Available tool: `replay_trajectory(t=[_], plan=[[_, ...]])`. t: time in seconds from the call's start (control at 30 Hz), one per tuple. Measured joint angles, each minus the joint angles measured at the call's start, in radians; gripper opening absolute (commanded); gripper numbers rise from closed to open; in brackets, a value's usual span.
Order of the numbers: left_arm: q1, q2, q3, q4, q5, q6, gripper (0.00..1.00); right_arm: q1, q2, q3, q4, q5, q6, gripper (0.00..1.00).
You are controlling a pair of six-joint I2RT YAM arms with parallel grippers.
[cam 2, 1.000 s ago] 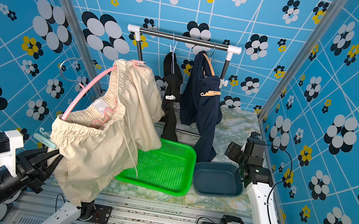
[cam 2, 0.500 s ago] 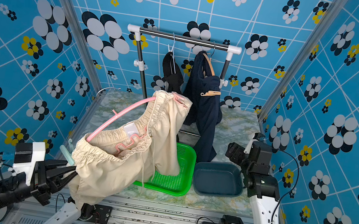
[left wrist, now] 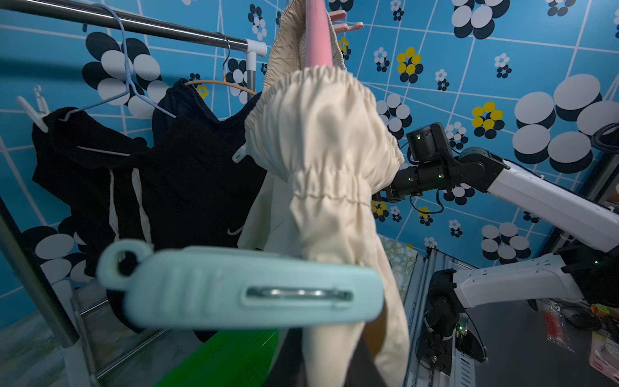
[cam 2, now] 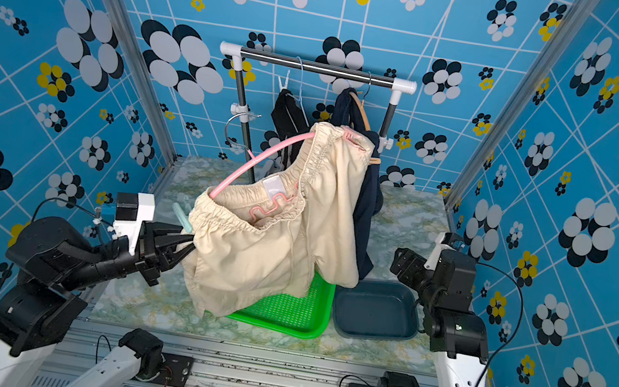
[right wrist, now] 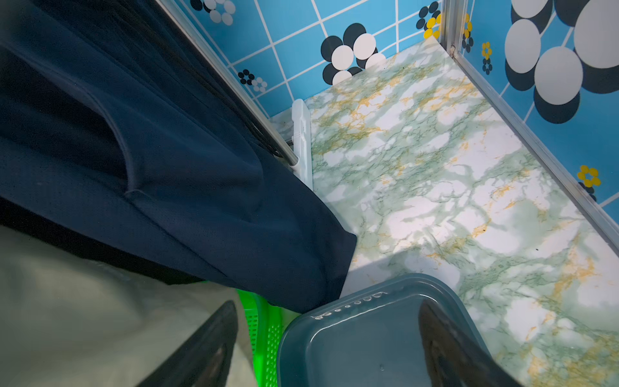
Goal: Remove the clothespins securing shorts to the hanger
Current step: Adjust the shorts in the basket.
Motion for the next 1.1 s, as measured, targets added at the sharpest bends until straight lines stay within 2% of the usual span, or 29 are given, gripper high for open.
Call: replay_trajectory(t=[0.2,0.37,0.53,0.67,0.87,1.1], plan=[[0.000,-0.014,-0.037,-0.013,0.026,0.090,0.00,0.000,-0.002,0.008,0.001,-0.045,0.026,0.81],[0.000,-0.150,-0.084,-0.097,0.029,0.203,0.00,0.000,-0.011,0.008,0.029,-0.150,0.069,0.73],[0.000,-0.295,-0.166,-0.138,0.000,0.297,0.00,0.000,-0.021,0.007,0.102,-0.272,0.131,0.70],[0.000,-0.367,-0.218,-0.182,-0.047,0.346,0.00,0.025,-0.036,0.007,0.144,-0.319,0.163,0.67],[-0.004,-0.426,-0.235,-0.242,-0.120,0.403,0.00,0.166,-0.032,0.007,0.194,-0.309,0.182,0.65],[-0.043,-0.435,-0.214,-0.319,-0.201,0.449,0.00,0.390,0.087,0.006,0.253,-0.217,0.178,0.63]])
